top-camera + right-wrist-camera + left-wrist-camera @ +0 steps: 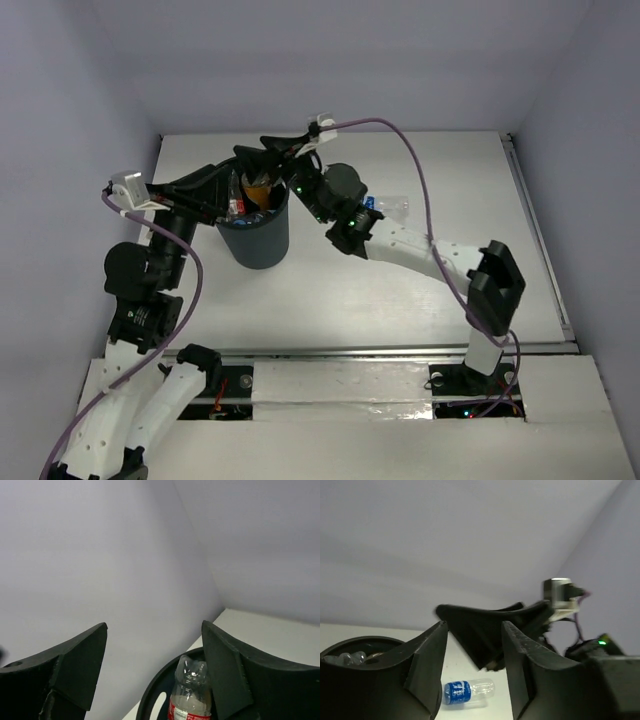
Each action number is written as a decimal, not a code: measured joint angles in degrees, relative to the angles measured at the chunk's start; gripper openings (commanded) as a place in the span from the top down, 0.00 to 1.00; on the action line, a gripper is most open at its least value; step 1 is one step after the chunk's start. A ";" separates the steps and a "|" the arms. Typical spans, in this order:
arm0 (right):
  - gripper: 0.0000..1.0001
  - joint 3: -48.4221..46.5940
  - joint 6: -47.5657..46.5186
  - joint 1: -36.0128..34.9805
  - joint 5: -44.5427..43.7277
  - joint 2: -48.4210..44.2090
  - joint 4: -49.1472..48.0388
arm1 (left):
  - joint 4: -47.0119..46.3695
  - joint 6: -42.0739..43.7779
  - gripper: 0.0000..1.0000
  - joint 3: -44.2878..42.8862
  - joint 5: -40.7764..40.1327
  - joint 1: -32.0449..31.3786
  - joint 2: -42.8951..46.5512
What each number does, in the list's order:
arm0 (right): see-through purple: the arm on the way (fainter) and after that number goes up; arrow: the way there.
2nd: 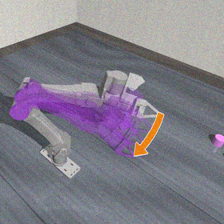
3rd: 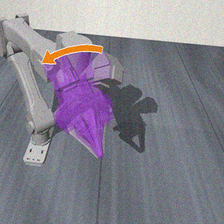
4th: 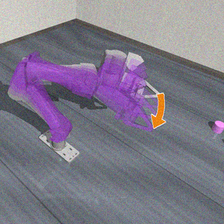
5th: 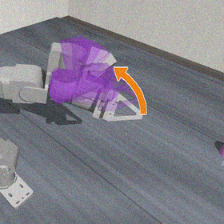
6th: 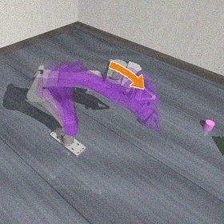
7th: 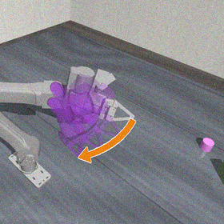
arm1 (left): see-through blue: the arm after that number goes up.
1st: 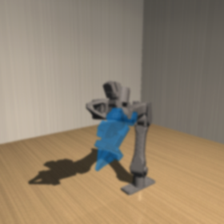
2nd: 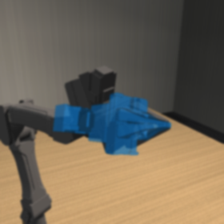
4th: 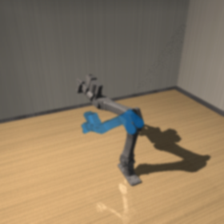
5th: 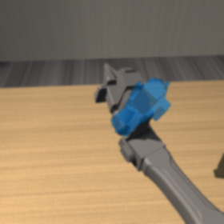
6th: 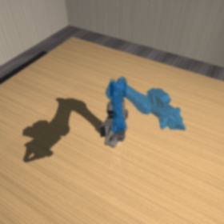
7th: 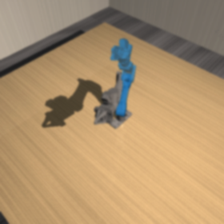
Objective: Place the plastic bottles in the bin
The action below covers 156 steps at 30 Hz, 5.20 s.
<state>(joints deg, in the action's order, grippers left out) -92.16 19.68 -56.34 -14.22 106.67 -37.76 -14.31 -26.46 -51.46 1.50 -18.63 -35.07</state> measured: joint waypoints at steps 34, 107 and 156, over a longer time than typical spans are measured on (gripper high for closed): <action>0.57 42.12 5.90 16.26 -12.87 -71.43 41.00 | 4.72 -23.12 0.22 -29.31 -17.11 -28.41 -75.52; 0.48 50.16 7.80 16.31 0.79 -72.52 36.11 | 2.12 9.25 0.72 -43.15 -38.14 -29.07 -44.63; 0.48 56.89 10.64 16.31 12.74 -68.76 24.00 | -43.36 49.24 0.51 5.11 -58.97 -21.31 -40.74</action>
<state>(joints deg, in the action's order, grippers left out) -35.27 30.33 -40.03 -1.48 37.91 -13.76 -57.67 22.79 -46.35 -57.47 -39.94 -75.81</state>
